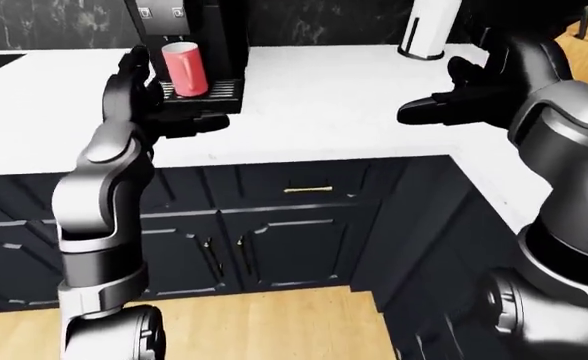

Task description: Press the button on the coffee machine to serve coffee.

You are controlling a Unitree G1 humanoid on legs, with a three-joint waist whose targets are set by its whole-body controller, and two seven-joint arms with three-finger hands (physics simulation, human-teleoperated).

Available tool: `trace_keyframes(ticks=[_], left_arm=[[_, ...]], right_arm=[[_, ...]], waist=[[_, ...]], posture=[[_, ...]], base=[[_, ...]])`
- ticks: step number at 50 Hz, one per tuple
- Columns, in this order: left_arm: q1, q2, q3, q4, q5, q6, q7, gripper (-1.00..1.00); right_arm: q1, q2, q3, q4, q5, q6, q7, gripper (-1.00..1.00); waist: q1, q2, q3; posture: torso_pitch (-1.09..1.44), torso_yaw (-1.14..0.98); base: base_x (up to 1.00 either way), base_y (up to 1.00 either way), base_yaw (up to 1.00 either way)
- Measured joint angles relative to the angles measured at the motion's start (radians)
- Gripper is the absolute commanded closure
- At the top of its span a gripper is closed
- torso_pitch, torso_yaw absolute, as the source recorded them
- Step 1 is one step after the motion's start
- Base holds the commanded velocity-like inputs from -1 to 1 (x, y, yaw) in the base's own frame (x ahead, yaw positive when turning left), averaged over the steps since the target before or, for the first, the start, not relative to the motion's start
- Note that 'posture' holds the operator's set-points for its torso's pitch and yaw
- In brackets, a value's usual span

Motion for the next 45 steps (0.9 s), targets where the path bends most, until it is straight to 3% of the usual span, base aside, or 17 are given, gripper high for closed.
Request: trace_keyframes(ticks=[3, 6, 11, 15, 17, 18, 20, 22, 23, 25, 29, 31, 34, 37, 40, 43, 45], left_arm=[[0.007, -0.012, -0.024, 0.004, -0.008, -0.003, -0.009, -1.0], [-0.007, -0.007, -0.02, 0.004, -0.009, -0.007, -0.012, -1.0], [-0.012, -0.004, -0.015, -0.014, -0.007, -0.023, -0.012, -1.0], [-0.017, 0.001, -0.014, -0.013, -0.008, -0.02, -0.013, -1.0], [0.002, 0.004, 0.002, -0.009, -0.003, -0.019, -0.008, -1.0], [0.013, 0.004, 0.008, 0.007, 0.001, -0.015, -0.005, -1.0], [0.019, 0.005, 0.011, 0.037, 0.007, 0.0, 0.001, -1.0], [0.011, 0.006, 0.007, 0.03, 0.009, 0.004, 0.002, -1.0], [0.005, 0.003, 0.004, 0.018, 0.007, 0.0, 0.0, -1.0], [-0.002, -0.004, -0.013, 0.004, 0.001, -0.01, -0.006, -1.0], [-0.001, -0.006, -0.014, 0.004, 0.0, -0.019, -0.01, -1.0], [-0.005, -0.006, -0.011, 0.012, 0.006, -0.012, -0.006, -1.0], [-0.007, -0.016, -0.023, 0.002, 0.008, -0.011, -0.008, -1.0], [-0.01, -0.021, -0.037, 0.005, 0.002, -0.007, -0.018, -1.0], [-0.023, -0.011, -0.024, -0.005, 0.003, -0.011, -0.018, -1.0], [-0.004, -0.002, 0.002, 0.0, 0.014, -0.021, -0.01, -1.0], [0.004, -0.003, 0.003, 0.017, 0.019, -0.007, -0.005, -1.0]], right_arm=[[0.018, -0.003, -0.021, -0.005, -0.008, -0.004, -0.008, -1.0], [0.004, -0.006, -0.019, 0.009, -0.011, -0.012, -0.012, -1.0], [0.016, 0.0, -0.016, 0.023, -0.009, -0.024, -0.016, -1.0], [0.007, 0.0, -0.013, 0.021, -0.007, -0.014, -0.018, -1.0], [0.021, 0.011, 0.004, 0.002, 0.003, -0.011, -0.013, -1.0], [0.02, 0.015, 0.014, 0.009, 0.01, -0.005, -0.009, -1.0], [0.011, 0.016, 0.023, 0.024, 0.021, 0.0, -0.003, -1.0], [0.004, 0.011, 0.012, 0.019, 0.021, -0.006, -0.004, -1.0], [-0.002, 0.004, 0.005, 0.015, 0.018, -0.01, -0.007, -1.0], [0.003, -0.003, -0.013, 0.012, 0.007, -0.017, -0.014, -1.0], [0.009, 0.006, -0.002, 0.017, 0.003, -0.015, -0.019, -1.0], [0.011, 0.006, 0.002, 0.01, 0.014, -0.016, -0.012, -1.0], [0.037, 0.001, -0.022, 0.003, 0.014, -0.023, -0.014, -1.0], [0.051, 0.0, -0.033, 0.018, 0.004, -0.013, -0.025, -1.0], [0.031, 0.001, -0.026, 0.008, 0.007, -0.021, -0.029, -1.0], [0.04, 0.015, -0.001, -0.008, 0.025, -0.032, -0.021, -1.0], [0.036, 0.016, 0.009, 0.017, 0.035, -0.025, -0.016, -1.0]], waist=[[-0.019, -0.009, -0.035], [-0.026, 0.008, -0.047], [-0.032, 0.065, -0.034], [-0.03, 0.151, -0.015], [-0.013, 0.127, 0.005], [-0.008, 0.116, 0.001], [-0.003, 0.069, -0.01], [-0.001, 0.013, -0.007], [-0.005, 0.003, -0.007], [-0.018, 0.037, -0.007], [-0.011, 0.048, -0.023], [-0.012, 0.035, -0.029], [-0.026, 0.068, -0.025], [-0.03, 0.065, -0.037], [-0.017, 0.109, -0.03], [-0.002, 0.088, -0.002], [0.003, 0.074, -0.006]], posture=[[0.0, 0.0], [0.0, 0.0], [0.0, 0.0], [0.0, 0.0], [0.0, 0.0], [0.0, 0.0], [0.0, 0.0], [0.0, 0.0], [0.0, 0.0], [0.0, 0.0], [0.0, 0.0], [0.0, 0.0], [0.0, 0.0], [0.0, 0.0], [0.0, 0.0], [0.0, 0.0], [0.0, 0.0]], base=[[0.0, 0.8, 0.0], [0.0, 0.71, 0.0], [0.0, 0.63, 0.0], [0.0, 0.09, 0.0], [0.0, 0.13, 0.0], [0.0, 0.45, 0.0], [0.0, 0.56, 0.0], [0.0, 0.55, 0.0], [0.0, 0.39, 0.0], [0.0, 0.0, 0.0], [0.0, 0.27, 0.0], [0.0, 0.45, 0.0], [0.0, 0.37, 0.0], [0.0, 0.31, 0.0], [0.0, 0.0, 0.0], [0.0, 0.0, 0.0], [0.0, 0.14, 0.0]])
